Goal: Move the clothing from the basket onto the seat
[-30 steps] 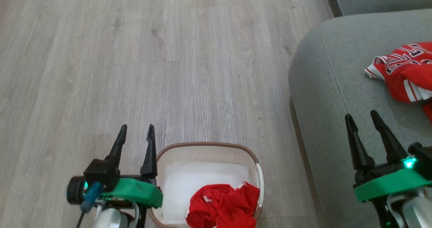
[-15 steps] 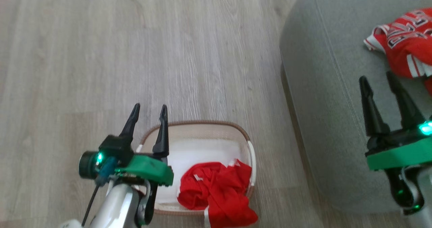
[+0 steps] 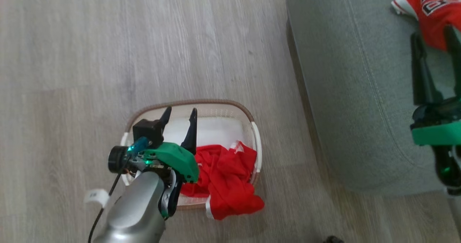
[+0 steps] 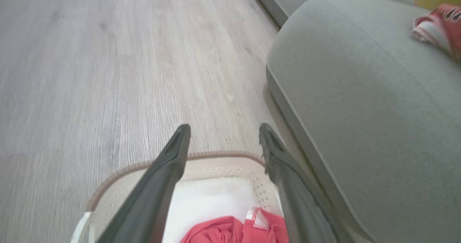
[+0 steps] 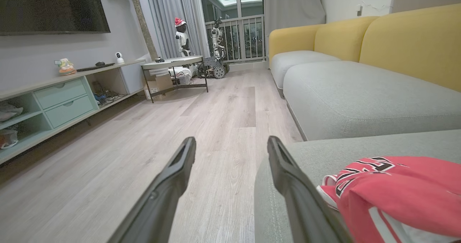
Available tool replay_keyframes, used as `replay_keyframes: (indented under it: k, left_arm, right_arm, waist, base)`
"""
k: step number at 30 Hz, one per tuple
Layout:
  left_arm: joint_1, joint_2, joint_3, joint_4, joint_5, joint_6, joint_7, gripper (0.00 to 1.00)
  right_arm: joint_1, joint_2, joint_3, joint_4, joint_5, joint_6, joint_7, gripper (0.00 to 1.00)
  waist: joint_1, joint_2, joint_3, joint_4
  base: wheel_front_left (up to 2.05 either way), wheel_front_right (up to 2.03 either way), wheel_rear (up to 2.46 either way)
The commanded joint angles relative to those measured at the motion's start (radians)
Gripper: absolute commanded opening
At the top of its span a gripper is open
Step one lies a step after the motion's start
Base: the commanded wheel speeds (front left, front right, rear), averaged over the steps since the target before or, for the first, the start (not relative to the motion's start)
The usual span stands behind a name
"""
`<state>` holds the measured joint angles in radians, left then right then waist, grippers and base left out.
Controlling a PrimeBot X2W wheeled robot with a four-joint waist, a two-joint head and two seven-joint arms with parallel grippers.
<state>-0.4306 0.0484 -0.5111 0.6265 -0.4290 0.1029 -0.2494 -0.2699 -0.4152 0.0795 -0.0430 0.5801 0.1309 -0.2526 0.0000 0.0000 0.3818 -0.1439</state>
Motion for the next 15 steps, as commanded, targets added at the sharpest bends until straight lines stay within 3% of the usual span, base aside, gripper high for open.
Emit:
replay_keyframes:
  k: [1, 15]
  left_arm:
    - [-0.024, 0.002, 0.015, -0.005, -0.015, -0.005, -0.012, 1.00]
    - [-0.235, 0.002, -0.233, 0.352, -0.303, -0.056, 0.025, 1.00]
  right_arm:
    - [-0.017, -0.028, 0.005, -0.036, 0.007, 0.000, -0.009, 1.00]
    - [-0.150, -0.081, -0.032, -0.087, 0.038, 0.000, -0.009, 1.00]
  waist:
    - [0.0000, 0.0000, 0.028, -0.018]
    - [0.0000, 0.0000, 0.229, -0.081]
  base:
    - [0.00, 0.00, 0.00]
    - [0.00, 0.00, 0.00]
